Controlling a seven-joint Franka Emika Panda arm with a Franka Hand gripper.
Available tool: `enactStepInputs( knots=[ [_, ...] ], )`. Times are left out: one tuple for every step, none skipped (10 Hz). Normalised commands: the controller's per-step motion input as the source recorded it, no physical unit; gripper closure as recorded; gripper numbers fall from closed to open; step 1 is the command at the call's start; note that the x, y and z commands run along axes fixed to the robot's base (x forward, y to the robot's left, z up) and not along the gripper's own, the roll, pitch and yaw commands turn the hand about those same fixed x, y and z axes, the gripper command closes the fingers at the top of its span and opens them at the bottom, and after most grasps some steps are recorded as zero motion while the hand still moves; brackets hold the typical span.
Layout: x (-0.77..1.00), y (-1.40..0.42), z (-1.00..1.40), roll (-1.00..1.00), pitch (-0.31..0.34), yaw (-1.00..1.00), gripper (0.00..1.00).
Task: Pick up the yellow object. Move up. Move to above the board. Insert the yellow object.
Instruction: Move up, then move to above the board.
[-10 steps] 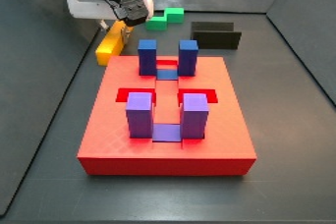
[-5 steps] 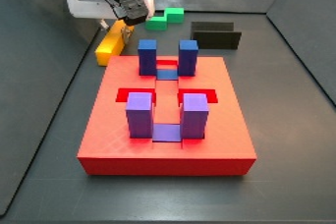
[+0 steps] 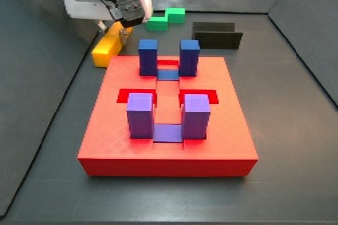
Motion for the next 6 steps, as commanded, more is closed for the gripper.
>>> enactStepInputs(
  knots=[
    [0.01,0.06,0.83,0.01,-0.003,0.01,1.00],
    [-0.04,0.05,0.66,0.00,0.037,0.01,1.00],
    [-0.02,0.03,0.39,-0.01,0.026,0.00,1.00],
    [0.00,0.00,1.40,0.00,0.000,0.00,1.00],
    [0.00,0.00,1.40,0.00,0.000,0.00,1.00],
    [-0.04,-0.01,1.40,-0.01,0.050,0.00,1.00]
  ],
)
